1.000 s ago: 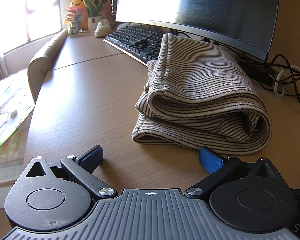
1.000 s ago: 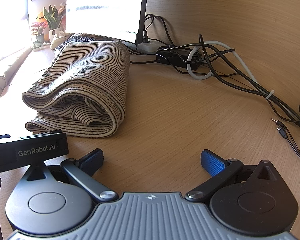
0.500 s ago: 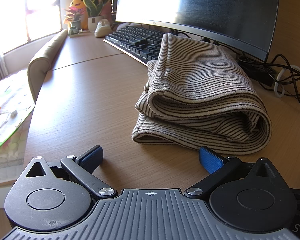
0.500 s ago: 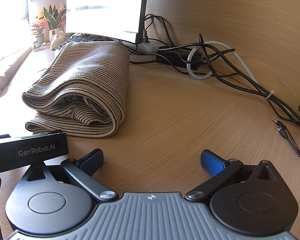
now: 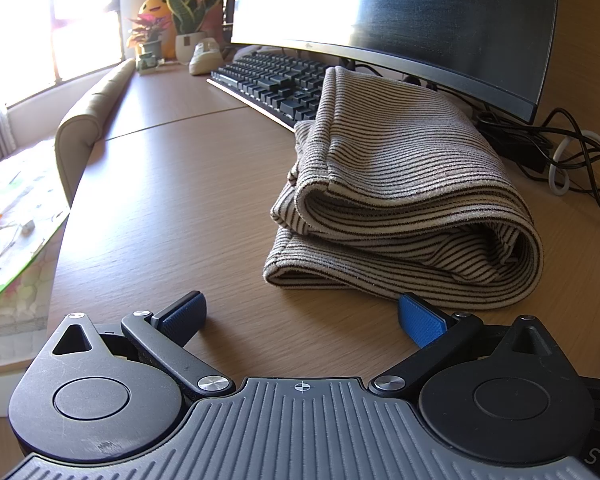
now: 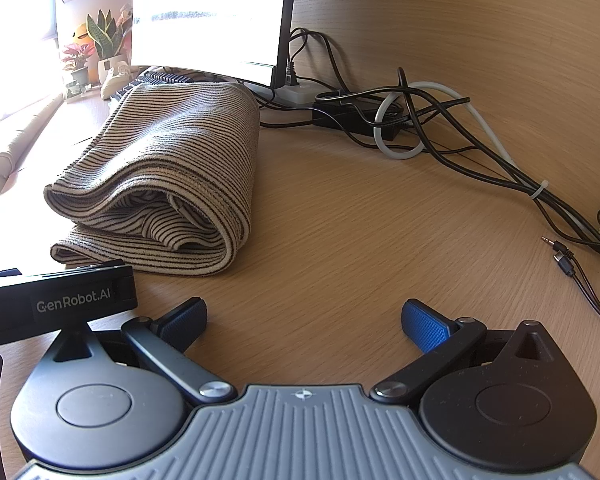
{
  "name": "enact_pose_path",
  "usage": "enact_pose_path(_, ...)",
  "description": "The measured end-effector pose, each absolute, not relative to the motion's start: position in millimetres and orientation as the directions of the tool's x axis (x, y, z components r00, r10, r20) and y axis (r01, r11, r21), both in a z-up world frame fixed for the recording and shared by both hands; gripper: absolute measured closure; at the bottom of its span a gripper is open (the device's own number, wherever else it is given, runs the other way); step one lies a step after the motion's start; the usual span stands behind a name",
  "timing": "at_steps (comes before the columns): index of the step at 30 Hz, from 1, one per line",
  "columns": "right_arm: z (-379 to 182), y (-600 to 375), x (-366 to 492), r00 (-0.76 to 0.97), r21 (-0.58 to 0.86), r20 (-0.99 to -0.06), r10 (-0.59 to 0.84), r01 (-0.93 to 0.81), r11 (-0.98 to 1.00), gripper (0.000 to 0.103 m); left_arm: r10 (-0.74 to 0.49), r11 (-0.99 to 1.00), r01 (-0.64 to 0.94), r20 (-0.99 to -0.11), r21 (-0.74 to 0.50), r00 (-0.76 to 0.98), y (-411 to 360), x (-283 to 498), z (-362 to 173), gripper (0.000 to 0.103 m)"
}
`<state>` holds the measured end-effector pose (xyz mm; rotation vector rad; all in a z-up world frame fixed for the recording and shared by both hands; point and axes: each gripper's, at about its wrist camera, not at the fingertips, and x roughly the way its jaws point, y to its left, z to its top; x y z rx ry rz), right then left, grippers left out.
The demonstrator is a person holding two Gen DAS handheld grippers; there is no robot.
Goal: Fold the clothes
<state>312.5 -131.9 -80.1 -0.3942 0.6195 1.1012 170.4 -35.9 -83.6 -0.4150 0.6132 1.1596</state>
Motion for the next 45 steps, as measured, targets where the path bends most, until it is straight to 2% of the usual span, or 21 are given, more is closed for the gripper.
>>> enact_pose_path(35, -80.0, -131.7, 313.0, 0.311, 0.005, -0.641, 0.702, -0.912, 0.409, 0.000, 0.717, 0.359, -0.933, -0.642, 0.006, 0.272, -35.3, 168.8, -83.1, 0.000)
enact_pose_path(45, -79.8, -129.0, 309.8, 0.334, 0.005, -0.641, 0.691, -0.899, 0.438, 0.000, 0.674, 0.460, -0.888, -0.653, 0.006, 0.345, -28.3, 182.2, -83.1, 0.000)
